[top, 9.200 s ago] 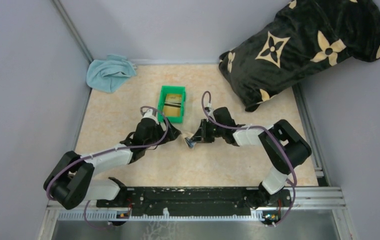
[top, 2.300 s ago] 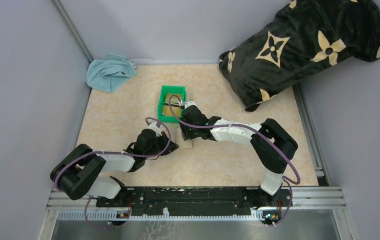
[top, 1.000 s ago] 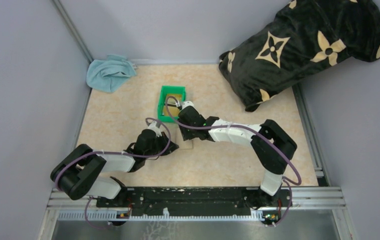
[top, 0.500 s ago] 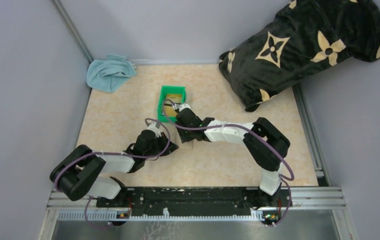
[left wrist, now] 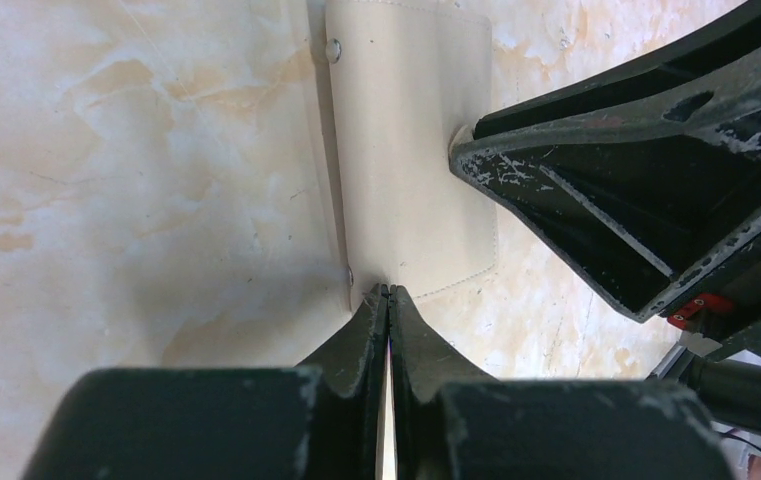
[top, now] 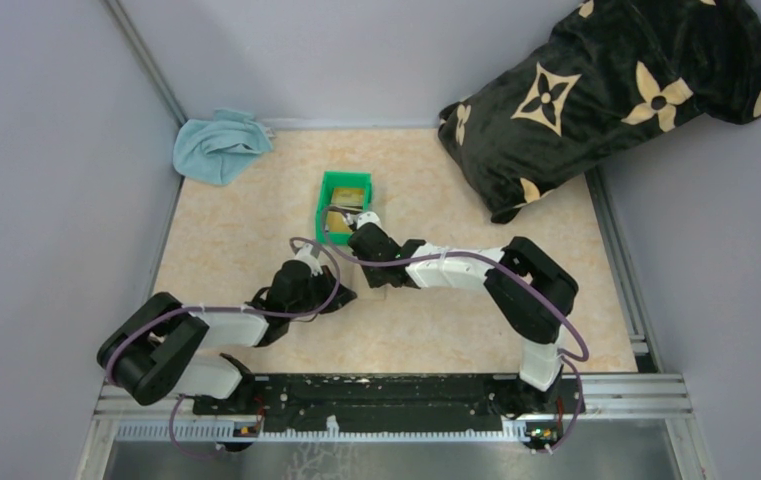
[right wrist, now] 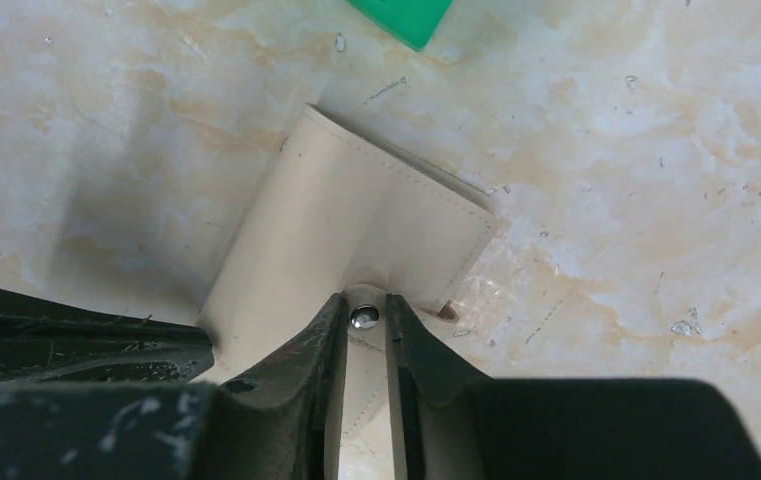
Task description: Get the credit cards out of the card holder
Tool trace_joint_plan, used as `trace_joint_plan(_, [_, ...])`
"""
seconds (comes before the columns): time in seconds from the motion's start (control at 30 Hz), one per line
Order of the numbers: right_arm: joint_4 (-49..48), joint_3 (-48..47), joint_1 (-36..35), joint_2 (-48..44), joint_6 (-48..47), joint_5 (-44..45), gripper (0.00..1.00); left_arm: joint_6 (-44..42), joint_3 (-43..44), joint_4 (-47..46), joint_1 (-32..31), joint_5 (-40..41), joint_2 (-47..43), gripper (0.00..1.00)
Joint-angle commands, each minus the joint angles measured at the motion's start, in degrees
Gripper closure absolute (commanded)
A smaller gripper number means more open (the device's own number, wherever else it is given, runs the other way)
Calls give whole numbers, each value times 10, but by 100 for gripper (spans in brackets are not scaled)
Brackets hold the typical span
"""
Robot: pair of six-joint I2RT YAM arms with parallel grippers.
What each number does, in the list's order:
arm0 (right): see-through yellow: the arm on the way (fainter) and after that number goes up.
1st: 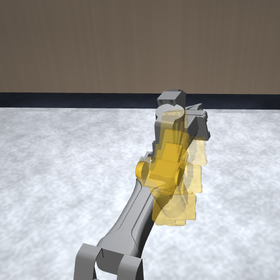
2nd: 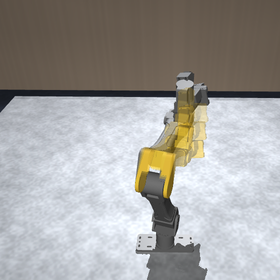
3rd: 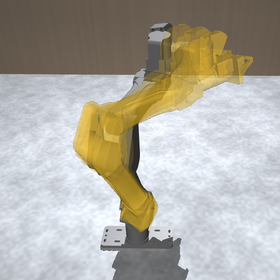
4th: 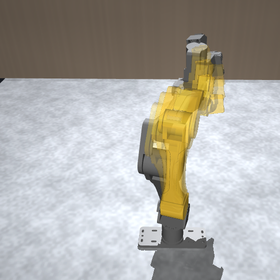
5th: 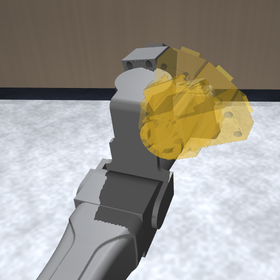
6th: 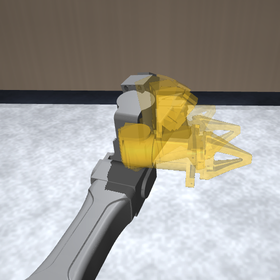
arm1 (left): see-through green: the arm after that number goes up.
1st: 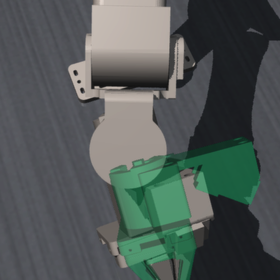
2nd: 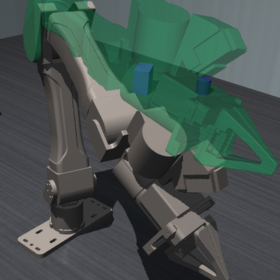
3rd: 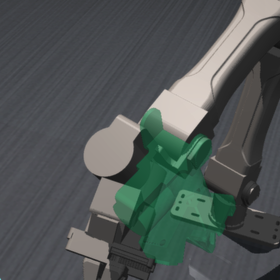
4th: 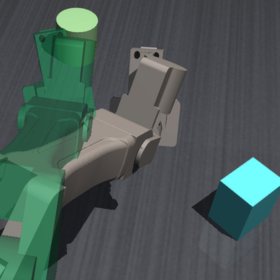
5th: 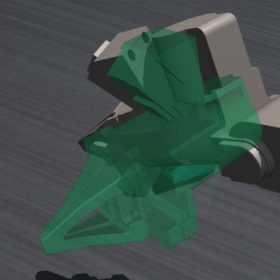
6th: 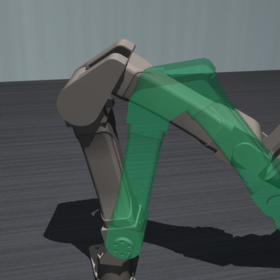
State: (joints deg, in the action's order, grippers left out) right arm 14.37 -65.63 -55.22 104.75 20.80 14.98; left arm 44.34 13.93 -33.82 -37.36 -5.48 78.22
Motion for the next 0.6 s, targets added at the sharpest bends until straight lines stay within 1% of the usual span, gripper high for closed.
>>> trace_joint_plan(0.0, [16,13,-6,10,17,11,84,-9,-12,52,-3,6,-4,92])
trace_joint_plan(0.2, [4,13,-2,7,34,-16,100,-9,-14,52,-3,2,-5,92])
trace_joint_plan(0.33, [-31,40,27,-20,55,-92,100,-9,-17,56,-3,6,-15,92])
trace_joint_plan(0.57, [-144,128,102,-87,96,-235,100,-1,-26,51,-3,15,-24,93])
